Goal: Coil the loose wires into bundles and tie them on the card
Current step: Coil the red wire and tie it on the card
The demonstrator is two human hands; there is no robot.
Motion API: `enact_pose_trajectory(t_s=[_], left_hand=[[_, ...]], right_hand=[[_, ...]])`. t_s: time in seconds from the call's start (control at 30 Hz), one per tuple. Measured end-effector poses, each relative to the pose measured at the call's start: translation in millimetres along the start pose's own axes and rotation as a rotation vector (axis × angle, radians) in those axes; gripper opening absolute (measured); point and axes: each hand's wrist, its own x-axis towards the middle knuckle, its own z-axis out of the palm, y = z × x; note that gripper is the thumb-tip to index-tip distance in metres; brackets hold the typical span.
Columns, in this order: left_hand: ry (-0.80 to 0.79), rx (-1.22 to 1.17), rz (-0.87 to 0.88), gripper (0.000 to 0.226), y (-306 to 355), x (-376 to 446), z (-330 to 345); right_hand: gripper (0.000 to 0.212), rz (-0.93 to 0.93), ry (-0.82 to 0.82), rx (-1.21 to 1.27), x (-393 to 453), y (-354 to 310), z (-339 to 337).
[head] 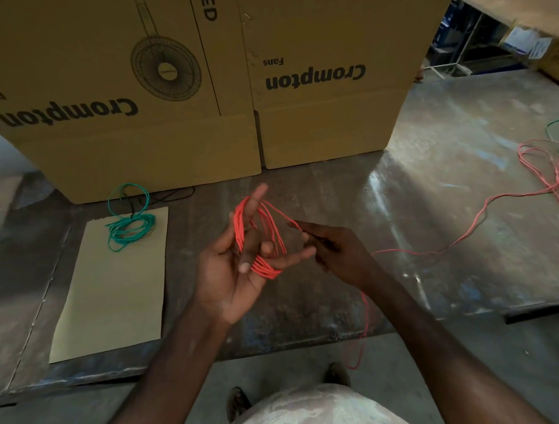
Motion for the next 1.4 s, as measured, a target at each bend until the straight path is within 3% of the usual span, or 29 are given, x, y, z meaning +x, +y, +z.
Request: enact_pose_trajectory(t_s=[0.13,0.23,0.33,0.43,0.5,0.57,0.7,0.77,0.8,0.9,0.97,1.03,1.13,1.23,1.3,1.4], left_hand=[[-0.026,0.016,0.173,0.055,29.8,24.5,10.6],[0.064,0.149,0.323,0.054,51.9,45.4,17.6],[0.216,0.456,0.457,0.053,62.1,65.5,14.4],[0.356,1.043,0.543,0.051,58.9,72.8,1.8],[0.411,1.627,0.466,0.05,49.2,72.1,-12.9],[0.302,1.994,0.343,0.047,37.8,62.8,-32.4],[0.108,2.118,0.089,0.028,21.0,36.9,-71.4],[0.089,2.012,-0.086,0.032,8.1,21.6,-83.1],[0.107,1.845,-0.183,0.035,2.3,13.8,-84.7],[0.192,1.048,-0.442,0.037,-11.3,-7.7,-63.8],[0.105,0.585,-0.529,0.045,-16.9,-20.7,-42.4],[-0.014,0.319,-0.527,0.053,-18.4,-26.8,-32.3],[-0.042,0.145,-0.47,0.058,-16.2,-26.1,-27.9],[-0.05,0.096,-0.36,0.06,-15.1,-23.9,-25.0],[-0.042,0.085,-0.318,0.059,-15.7,-21.6,-23.1],[-0.039,0.051,-0.289,0.058,-17.1,-19.1,-18.8]], right_hand=[[0.041,-0.011,-0.086,-0.034,-12.6,4.5,14.1],[0.042,-0.009,-0.143,0.003,-19.2,-2.1,28.7],[0.046,-0.024,-0.214,-0.009,-25.2,-15.3,34.5],[0.052,-0.079,-0.308,-0.103,-26.9,-31.9,30.4],[0.047,-0.106,-0.335,-0.18,-26.5,-41.8,23.0],[0.038,-0.132,-0.315,-0.278,-23.0,-45.2,14.5],[0.02,-0.147,-0.282,-0.608,-12.2,-43.2,-16.6],[0.018,-0.125,-0.261,-0.685,-7.8,-40.6,-33.2],[0.018,-0.107,-0.243,-0.698,-5.6,-37.8,-39.6],[0.019,-0.052,-0.219,-0.705,4.0,-23.9,-50.2],[0.02,-0.057,-0.238,-0.71,9.9,-13.9,-50.9],[0.021,-0.082,-0.223,-0.736,11.8,-4.3,-49.1],[0.024,-0.054,-0.09,-0.85,15.0,4.3,-44.8],[0.033,-0.109,0.152,-0.857,23.9,13.2,-35.9],[0.041,-0.157,0.283,-0.7,25.5,17.8,-28.2],[0.048,-0.141,0.34,-0.441,20.7,15.7,-17.1]])
